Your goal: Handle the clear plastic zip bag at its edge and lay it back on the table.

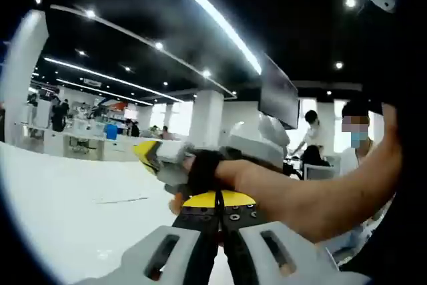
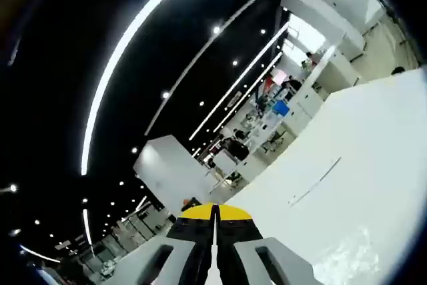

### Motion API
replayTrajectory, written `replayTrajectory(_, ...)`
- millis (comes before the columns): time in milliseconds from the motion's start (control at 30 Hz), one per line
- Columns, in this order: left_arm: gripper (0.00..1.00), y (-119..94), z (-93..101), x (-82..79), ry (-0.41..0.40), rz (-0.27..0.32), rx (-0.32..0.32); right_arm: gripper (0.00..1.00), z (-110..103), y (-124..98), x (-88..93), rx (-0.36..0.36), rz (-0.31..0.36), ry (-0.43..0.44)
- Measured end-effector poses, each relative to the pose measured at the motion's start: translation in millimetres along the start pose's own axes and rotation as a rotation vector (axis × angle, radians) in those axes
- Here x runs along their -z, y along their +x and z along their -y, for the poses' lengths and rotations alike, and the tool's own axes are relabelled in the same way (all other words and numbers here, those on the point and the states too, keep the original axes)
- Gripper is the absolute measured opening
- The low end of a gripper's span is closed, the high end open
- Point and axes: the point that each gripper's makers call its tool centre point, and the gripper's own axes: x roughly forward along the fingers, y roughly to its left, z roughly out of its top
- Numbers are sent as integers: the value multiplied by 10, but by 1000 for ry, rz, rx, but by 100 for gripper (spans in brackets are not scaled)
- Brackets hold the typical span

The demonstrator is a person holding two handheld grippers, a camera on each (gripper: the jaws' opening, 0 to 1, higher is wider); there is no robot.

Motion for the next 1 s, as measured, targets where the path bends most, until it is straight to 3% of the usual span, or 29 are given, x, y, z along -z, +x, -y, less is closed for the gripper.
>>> replayTrajectory(67,0,-115,-254,-145,-103,65,-126,0,45,-64,28,-26,-19,96)
replayTrajectory(100,0,-187,-447,-277,-177,144,-197,0,98,-109,23,-20,-2,130)
replayTrajectory(167,0,-243,-691,-443,-279,244,-244,0,78,-166,119,-31,-37,179)
replayTrajectory(233,0,-239,-789,-577,-283,302,-254,0,-109,-227,203,-100,-48,195)
replayTrajectory(300,0,-199,-861,-687,-230,328,-287,0,-232,-252,228,-144,-57,220)
replayTrajectory(333,0,-223,-955,-769,-217,365,-359,0,-324,-256,198,-180,-33,243)
replayTrajectory(367,0,-270,-1021,-821,-229,402,-405,0,-393,-255,170,-207,-21,276)
replayTrajectory(400,0,-344,-1106,-871,-326,461,-451,0,-499,-243,124,-252,-7,335)
replayTrajectory(467,0,-438,-1142,-968,-394,545,-440,0,-648,-239,68,-317,3,386)
replayTrajectory(567,0,-635,-1217,-1188,-336,717,-470,0,-965,-276,-3,-444,8,472)
replayTrajectory(600,0,-633,-1206,-1216,-348,736,-459,0,-1026,-291,-3,-467,8,494)
replayTrajectory(700,14,-576,-1112,-1336,-347,779,-396,0,-1245,-364,97,-526,-21,587)
replayTrajectory(767,31,-637,-1098,-1427,-341,850,-411,0,-1371,-401,211,-555,-60,595)
replayTrajectory(867,46,-733,-1109,-1484,-321,911,-442,0,-1515,-427,298,-583,-82,632)
replayTrajectory(900,50,-788,-1120,-1518,-318,955,-453,0,-1543,-430,313,-587,-83,631)
replayTrajectory(1000,73,-870,-1131,-1576,-313,1039,-477,0,-1634,-444,380,-597,-114,617)
